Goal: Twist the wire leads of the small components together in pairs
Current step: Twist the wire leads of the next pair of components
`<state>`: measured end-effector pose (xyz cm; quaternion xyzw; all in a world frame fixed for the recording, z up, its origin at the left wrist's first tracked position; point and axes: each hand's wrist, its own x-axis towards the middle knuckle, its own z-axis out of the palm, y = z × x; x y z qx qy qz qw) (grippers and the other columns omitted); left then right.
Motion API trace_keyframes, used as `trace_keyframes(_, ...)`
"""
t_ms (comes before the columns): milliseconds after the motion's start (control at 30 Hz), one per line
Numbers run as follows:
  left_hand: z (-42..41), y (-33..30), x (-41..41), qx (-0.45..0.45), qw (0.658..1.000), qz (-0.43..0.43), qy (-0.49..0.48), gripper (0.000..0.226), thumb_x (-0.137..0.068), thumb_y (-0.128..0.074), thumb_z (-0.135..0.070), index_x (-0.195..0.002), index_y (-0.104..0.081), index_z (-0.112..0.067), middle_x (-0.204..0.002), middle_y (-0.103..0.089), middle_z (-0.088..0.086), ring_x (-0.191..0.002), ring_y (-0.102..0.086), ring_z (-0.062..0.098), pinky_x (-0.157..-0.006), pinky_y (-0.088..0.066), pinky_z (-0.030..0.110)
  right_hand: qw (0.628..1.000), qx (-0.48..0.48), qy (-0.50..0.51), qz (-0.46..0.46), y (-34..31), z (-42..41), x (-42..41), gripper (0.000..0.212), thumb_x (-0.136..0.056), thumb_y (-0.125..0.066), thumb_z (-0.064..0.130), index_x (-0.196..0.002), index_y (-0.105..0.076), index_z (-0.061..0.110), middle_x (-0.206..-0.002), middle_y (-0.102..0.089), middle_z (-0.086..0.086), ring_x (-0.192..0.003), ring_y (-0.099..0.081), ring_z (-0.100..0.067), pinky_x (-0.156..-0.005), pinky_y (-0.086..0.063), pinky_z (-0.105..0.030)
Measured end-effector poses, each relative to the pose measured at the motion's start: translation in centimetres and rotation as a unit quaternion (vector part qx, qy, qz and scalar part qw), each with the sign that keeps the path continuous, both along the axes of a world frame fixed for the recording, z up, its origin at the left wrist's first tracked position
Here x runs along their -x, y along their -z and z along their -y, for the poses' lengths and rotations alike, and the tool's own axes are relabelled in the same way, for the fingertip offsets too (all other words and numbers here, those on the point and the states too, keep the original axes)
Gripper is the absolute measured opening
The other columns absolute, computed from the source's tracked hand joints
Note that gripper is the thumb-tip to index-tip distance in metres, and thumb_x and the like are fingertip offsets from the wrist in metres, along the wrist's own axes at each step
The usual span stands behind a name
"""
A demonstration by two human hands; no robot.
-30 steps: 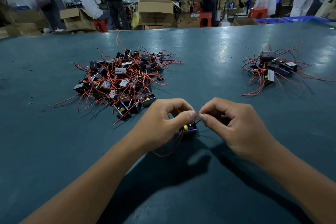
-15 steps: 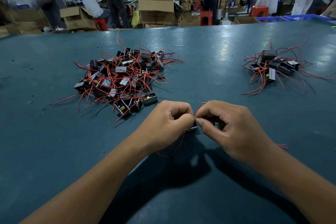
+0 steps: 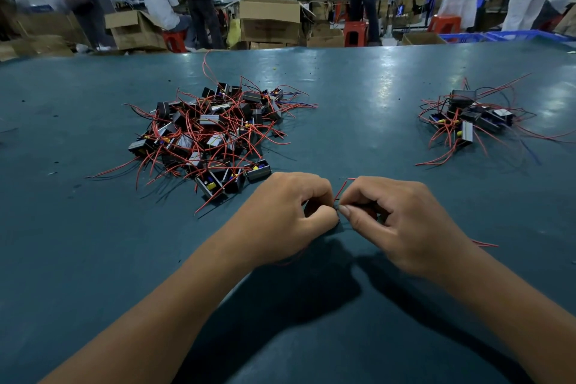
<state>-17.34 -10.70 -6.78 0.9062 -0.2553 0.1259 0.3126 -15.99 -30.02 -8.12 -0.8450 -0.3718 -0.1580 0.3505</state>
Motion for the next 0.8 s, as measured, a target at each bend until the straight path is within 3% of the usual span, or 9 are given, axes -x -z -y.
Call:
trace_keyframes(200, 0.28, 0.35, 0.27, -0.059, 0.993, 0.1, -0.011, 0.013, -0.083, -0.056, -0.018, -0.077, -0.062, -0.008, -0.073, -0.055, -0.003, -0.071, -0.044, 0.016, -0.064, -0.043, 0.037, 0.992, -0.071, 0.006, -0.101, 0.36, -0.16, -0.05, 0.01, -0.085, -0.061, 0.024, -0.076, -0.062, 0.019, -0.055, -0.045, -0.004, -0.051, -0.033, -0.009, -0.05, -0.03, -0.023)
trace_keyframes(333, 0.4, 0.37, 0.26, -0.025, 0.993, 0.113, -0.011, 0.008, -0.083, -0.062, -0.015, -0.083, -0.066, -0.008, -0.077, -0.05, -0.012, -0.073, -0.039, 0.008, -0.066, -0.04, 0.031, 0.99, -0.081, 0.015, -0.113, 0.4, -0.09, -0.03, 0.011, -0.086, -0.06, 0.029, -0.077, -0.064, 0.022, -0.051, -0.037, 0.007, -0.049, -0.03, -0.006, -0.048, -0.025, -0.015)
trace_keyframes(467, 0.57, 0.44, 0.26, 0.001, 0.996, 0.092, -0.012, 0.009, -0.084, -0.061, -0.017, -0.083, -0.067, -0.009, -0.076, -0.05, -0.012, -0.072, -0.038, 0.007, -0.067, -0.038, 0.029, 0.989, -0.094, 0.018, -0.116, 0.53, -0.25, 0.03, 0.012, -0.086, -0.06, 0.027, -0.077, -0.064, 0.02, -0.052, -0.036, 0.008, -0.048, -0.029, -0.006, -0.048, -0.025, -0.017)
trace_keyframes(567, 0.51, 0.53, 0.18, -0.001, 0.995, 0.096, -0.018, 0.012, -0.085, -0.062, -0.018, -0.085, -0.068, -0.008, -0.077, -0.052, -0.011, -0.072, -0.04, 0.009, -0.067, -0.042, 0.032, 0.989, -0.088, 0.012, -0.117, 0.37, -0.09, 0.13, 0.012, -0.09, -0.063, 0.022, -0.078, -0.064, 0.019, -0.054, -0.043, 0.004, -0.05, -0.033, -0.006, -0.048, -0.03, -0.021)
trace_keyframes(667, 0.22, 0.46, 0.07, -0.002, 0.996, 0.09, -0.006, 0.013, -0.088, -0.062, -0.018, -0.088, -0.07, -0.008, -0.079, -0.052, -0.013, -0.073, -0.039, 0.005, -0.069, -0.039, 0.027, 0.99, -0.081, 0.022, -0.112, 0.16, 0.06, 0.15, 0.016, -0.09, -0.065, 0.012, -0.077, -0.063, 0.019, -0.058, -0.053, -0.001, -0.052, -0.041, -0.014, -0.051, -0.036, -0.026)
trace_keyframes(800, 0.26, 0.42, 0.12, 0.001, 0.996, 0.089, 0.011, 0.011, -0.088, -0.063, -0.014, -0.09, -0.071, -0.008, -0.08, -0.059, -0.008, -0.073, -0.042, 0.006, -0.069, -0.04, 0.026, 0.989, -0.093, 0.038, -0.11, 0.08, -0.14, 0.21, 0.017, -0.087, -0.067, 0.009, -0.073, -0.063, 0.018, -0.052, -0.045, 0.003, -0.049, -0.035, -0.005, -0.047, -0.029, -0.014)
